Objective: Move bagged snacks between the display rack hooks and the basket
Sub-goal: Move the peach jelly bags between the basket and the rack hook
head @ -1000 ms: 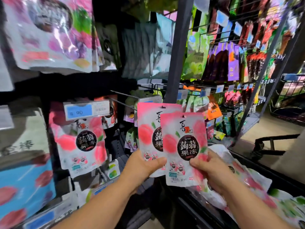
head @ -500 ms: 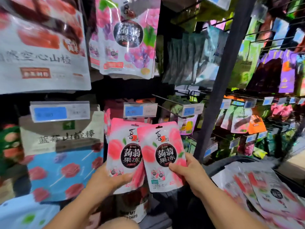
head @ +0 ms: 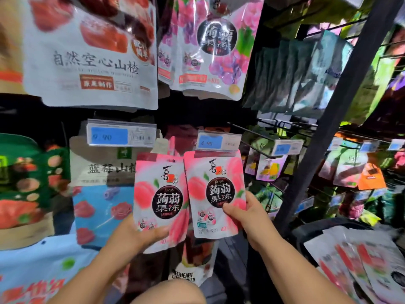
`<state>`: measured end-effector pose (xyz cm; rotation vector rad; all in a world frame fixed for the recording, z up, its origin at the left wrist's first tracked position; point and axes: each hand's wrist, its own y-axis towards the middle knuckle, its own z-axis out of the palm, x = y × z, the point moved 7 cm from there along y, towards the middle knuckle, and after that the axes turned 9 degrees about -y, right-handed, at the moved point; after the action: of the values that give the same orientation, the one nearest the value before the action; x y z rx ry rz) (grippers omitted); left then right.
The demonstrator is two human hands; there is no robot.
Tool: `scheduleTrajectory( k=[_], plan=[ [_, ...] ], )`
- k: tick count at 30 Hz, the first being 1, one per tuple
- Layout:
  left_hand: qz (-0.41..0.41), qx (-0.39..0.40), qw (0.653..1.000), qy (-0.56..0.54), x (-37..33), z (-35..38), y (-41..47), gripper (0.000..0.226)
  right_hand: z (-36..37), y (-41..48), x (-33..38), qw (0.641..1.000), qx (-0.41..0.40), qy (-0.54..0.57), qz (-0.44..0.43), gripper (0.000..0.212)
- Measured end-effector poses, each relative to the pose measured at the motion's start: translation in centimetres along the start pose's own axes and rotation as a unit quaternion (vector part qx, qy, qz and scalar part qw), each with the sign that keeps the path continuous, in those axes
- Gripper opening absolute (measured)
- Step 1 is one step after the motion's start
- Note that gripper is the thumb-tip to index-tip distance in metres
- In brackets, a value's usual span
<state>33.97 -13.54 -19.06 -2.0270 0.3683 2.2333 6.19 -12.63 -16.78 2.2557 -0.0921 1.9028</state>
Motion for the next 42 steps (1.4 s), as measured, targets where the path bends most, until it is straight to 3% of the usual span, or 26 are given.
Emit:
scheduleTrajectory(
  k=[5, 11, 15, 18, 24, 34, 36, 39, 40, 42],
  plan=[
    [0.015, -0.023, 0.999, -0.018, 0.0, -1.1, -0.1, 0.083, 0.3, 0.5, 0.2, 1.0, -0.007, -0.009, 0.006, 0.029],
    [0.018, -0.034, 0.998, -0.057, -0.1, -2.0, -0.3, 0.059, 0.8, 1.3, 0.2, 0.999, -0.003, -0.043, 0.008, 0.049],
    [0.015, -0.029, 0.997, -0.073, 0.0, -2.5, -0.2, 0.06, 1.1, 1.6, 0.3, 0.999, 0.001, -0.052, 0.007, 0.036],
    [0.016, -0.04, 0.997, -0.064, 0.1, -2.8, -0.1, 0.06, 1.5, 1.7, 0.3, 0.999, -0.001, -0.05, 0.01, 0.042],
    [0.01, -0.049, 0.997, -0.066, 0.6, -3.4, 0.2, 0.067, 2.2, 2.5, 0.2, 0.998, -0.011, -0.057, 0.016, 0.03],
    [0.006, -0.028, 0.997, -0.069, 0.4, -3.3, -0.1, 0.065, 3.0, 3.8, 0.2, 0.98, -0.023, -0.197, 0.029, 0.022],
    [0.005, -0.022, 0.997, -0.069, 0.2, -3.1, 0.0, 0.07, 2.8, 3.4, 0.4, 0.974, -0.033, -0.224, 0.022, 0.034],
    [0.001, 0.004, 0.998, -0.069, -0.2, -2.4, -0.1, 0.065, 1.7, 2.3, 0.9, 0.945, -0.086, -0.315, 0.002, 0.081],
    [0.003, 0.011, 0.998, -0.069, -0.3, -2.3, -0.1, 0.065, 1.3, 1.9, 1.2, 0.93, -0.107, -0.351, -0.004, 0.087],
    [0.006, 0.021, 0.997, -0.072, -0.6, -1.9, -0.1, 0.066, 0.9, 1.1, 2.4, 0.904, -0.149, -0.4, -0.041, 0.077]
  ],
)
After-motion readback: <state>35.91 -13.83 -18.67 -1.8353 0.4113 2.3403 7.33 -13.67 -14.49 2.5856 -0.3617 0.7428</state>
